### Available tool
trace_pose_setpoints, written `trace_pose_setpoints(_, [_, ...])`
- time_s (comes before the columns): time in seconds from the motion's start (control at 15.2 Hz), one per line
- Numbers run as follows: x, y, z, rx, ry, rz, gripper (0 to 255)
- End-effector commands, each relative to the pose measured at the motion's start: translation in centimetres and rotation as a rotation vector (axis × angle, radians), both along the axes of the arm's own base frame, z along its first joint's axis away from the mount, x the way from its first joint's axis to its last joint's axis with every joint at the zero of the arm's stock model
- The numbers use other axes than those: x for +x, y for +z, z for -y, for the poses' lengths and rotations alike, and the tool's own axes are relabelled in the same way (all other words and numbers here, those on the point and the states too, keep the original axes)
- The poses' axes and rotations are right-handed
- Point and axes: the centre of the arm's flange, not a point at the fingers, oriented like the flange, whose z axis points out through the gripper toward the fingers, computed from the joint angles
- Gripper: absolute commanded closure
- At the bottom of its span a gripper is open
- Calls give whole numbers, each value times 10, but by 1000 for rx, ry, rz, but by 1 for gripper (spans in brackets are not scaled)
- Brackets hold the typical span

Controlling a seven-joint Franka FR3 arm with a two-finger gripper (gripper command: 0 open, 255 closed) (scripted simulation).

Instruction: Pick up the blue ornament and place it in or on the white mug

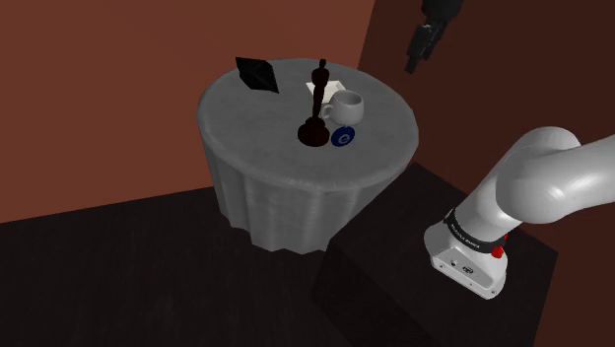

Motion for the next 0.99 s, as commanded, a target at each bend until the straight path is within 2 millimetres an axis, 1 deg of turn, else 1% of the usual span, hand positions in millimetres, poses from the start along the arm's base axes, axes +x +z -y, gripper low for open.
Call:
trace_pose_setpoints(0.0, [14,-26,6,7,64,1,0])
trace_pose_setpoints(0.46, [60,-105,19,34,276,-3,0])
trace_pose_setpoints(0.92, [108,-183,20,61,488,-6,0])
